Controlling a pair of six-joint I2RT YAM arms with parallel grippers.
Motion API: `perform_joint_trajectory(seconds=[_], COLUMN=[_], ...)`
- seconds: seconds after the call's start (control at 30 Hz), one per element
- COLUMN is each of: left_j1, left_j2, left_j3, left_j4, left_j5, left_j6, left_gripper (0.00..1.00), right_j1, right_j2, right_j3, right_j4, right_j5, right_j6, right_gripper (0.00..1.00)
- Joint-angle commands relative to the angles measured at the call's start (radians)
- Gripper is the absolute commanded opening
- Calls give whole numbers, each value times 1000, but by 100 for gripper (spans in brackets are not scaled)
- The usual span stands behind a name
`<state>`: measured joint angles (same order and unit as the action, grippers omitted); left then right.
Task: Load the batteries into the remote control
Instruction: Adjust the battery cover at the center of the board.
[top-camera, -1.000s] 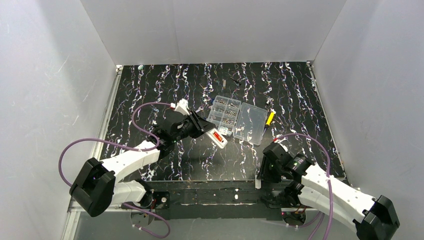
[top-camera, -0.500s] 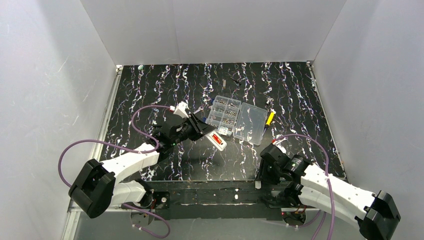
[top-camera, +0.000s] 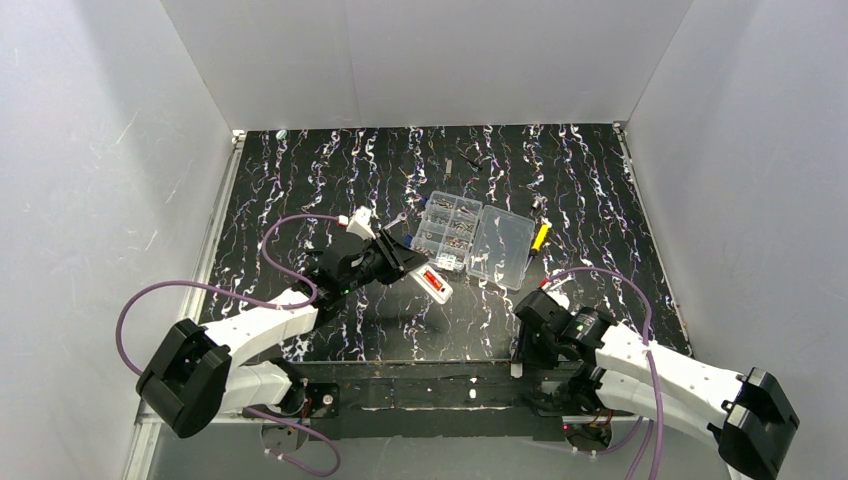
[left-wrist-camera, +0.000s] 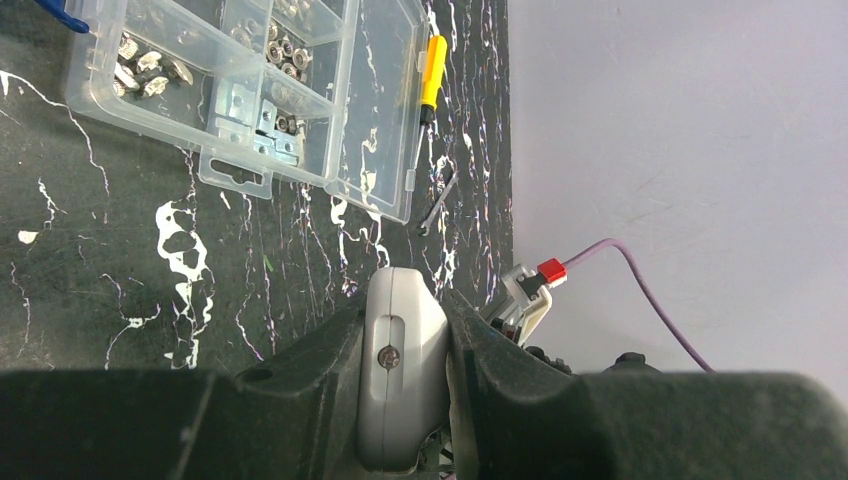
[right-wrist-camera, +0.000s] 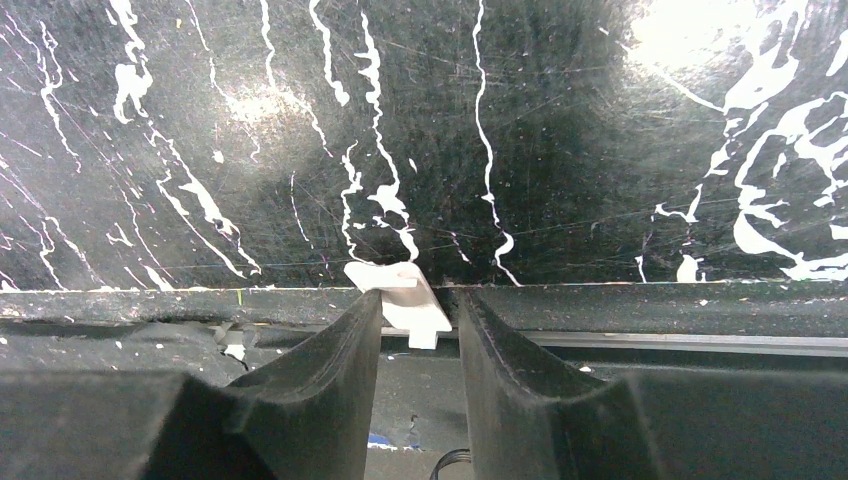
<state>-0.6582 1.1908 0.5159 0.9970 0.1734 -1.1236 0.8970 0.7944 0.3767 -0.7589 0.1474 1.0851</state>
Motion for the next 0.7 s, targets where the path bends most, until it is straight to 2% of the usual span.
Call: perform_joint_trajectory(seconds=[0.0,0.33,0.5,0.67], left_j1=[4,4,4,4], left_j2=[-41,-55,-74,-83], left_j3=[-7,-23,-37,-40], left_j4=[58,65,56,53], left_j5=[14,9,0,-2], left_j6=[-4,-7,-3,0], left_gripper=[0,0,0,0], right_j1=[16,50,57,60], right_j2=[12,88,80,50], right_j3=[37,68,60,53], right_j4=[-1,23,54,65], right_j5=[50,64,52,53], right_j6=[18,9,-7,-19], right_gripper=[41,39,25,18])
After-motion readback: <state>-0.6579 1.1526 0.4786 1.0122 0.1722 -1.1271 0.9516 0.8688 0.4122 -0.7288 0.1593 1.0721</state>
